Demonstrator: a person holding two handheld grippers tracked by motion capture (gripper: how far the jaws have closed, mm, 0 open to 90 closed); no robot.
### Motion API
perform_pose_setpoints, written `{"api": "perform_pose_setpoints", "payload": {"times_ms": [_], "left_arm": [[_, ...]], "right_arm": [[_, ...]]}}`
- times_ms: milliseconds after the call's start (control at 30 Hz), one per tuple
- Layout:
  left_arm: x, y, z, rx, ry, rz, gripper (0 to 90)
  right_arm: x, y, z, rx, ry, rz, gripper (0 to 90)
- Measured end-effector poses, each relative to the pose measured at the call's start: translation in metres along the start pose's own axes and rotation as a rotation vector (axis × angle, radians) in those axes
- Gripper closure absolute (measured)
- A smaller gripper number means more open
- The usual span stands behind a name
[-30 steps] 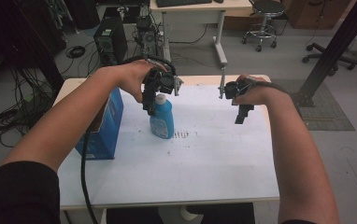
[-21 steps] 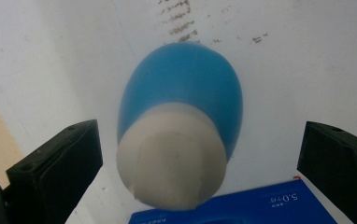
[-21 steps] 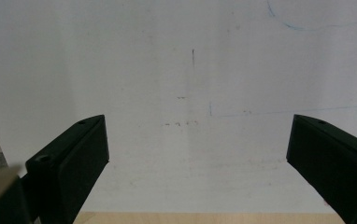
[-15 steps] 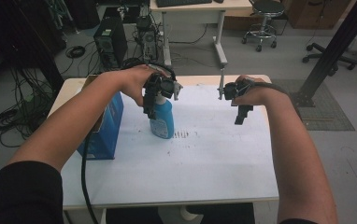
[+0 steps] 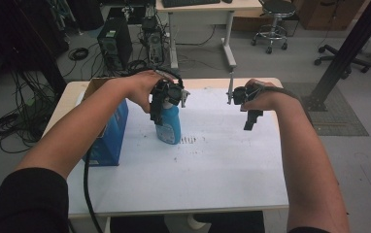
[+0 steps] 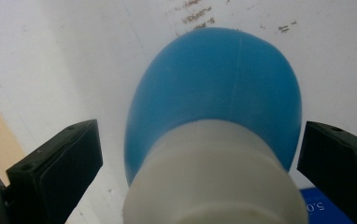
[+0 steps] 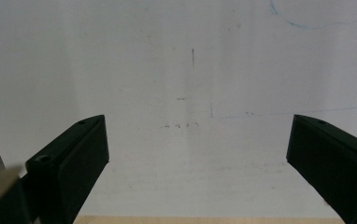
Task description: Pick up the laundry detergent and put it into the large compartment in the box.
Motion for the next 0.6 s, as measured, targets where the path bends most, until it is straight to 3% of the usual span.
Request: {"api": "perform_pose_setpoints", "payload": {"times_ms": [600], "left_arm": [[0.0014,-0.0021,-0.0013,-0.015,0.007,0.007,8.5]], "right_arm": [[-0.0004,-0.0006,0.0001,0.005,-0.001,0.002,5.6]]}}
Point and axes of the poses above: each handheld gripper's, and its own axes: y roughly backward along the jaws, z roughly out of its top, x roughly to its left, the point moved 10 cm from there along -y, roughly forward along the jaws, and after that the axes turned 1 degree about -z, right-handed, at the moved point
